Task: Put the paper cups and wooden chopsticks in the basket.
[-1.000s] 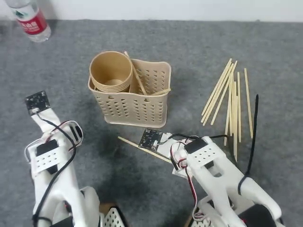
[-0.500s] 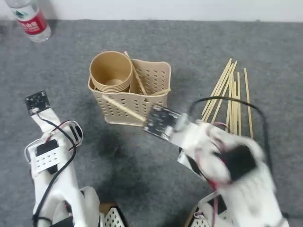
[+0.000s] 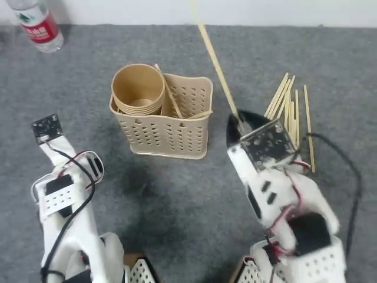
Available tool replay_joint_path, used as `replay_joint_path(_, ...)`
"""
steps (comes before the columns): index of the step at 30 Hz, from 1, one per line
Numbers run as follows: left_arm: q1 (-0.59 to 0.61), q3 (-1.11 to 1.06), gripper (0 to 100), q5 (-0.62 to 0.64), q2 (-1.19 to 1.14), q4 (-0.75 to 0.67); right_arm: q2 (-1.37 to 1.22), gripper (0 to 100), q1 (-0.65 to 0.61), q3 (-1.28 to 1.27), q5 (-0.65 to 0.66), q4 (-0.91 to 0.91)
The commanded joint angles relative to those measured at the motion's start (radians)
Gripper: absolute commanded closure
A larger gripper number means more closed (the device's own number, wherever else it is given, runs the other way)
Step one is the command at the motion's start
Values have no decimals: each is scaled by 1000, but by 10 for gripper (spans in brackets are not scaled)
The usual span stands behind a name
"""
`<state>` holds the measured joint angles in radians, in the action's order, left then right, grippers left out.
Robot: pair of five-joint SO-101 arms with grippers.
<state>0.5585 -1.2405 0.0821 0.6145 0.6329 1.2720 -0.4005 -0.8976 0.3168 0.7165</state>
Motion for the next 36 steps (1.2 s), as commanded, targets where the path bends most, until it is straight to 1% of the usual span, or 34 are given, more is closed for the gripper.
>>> replay_joint_path(1,-6,8,808,8,8,-21,-51,993,-47,-40,-14,-260)
replay_joint_path(10,-6,8,808,8,8,-21,-582,993,-153,212,-20,-527)
replay_joint_path(15,-6,8,808,8,8,-23,-782,993,-156,226,-20,-673)
replay_joint_path(17,-6,8,808,8,8,-35,-825,993,-154,226,-28,-710)
replay_joint_path(21,-6,7,808,8,8,-41,-874,993,-157,226,-98,-723)
replay_joint_path(30,-6,7,808,8,8,-41,-878,990,-162,207,-97,-714)
replay_joint_path(32,-6,7,808,8,8,-41,-878,937,-163,193,-97,-713)
replay_joint_path(35,-6,7,808,8,8,-41,-877,810,-163,172,-100,-713)
replay_joint_path(36,-6,7,808,8,8,-41,-877,800,-163,170,-100,-702)
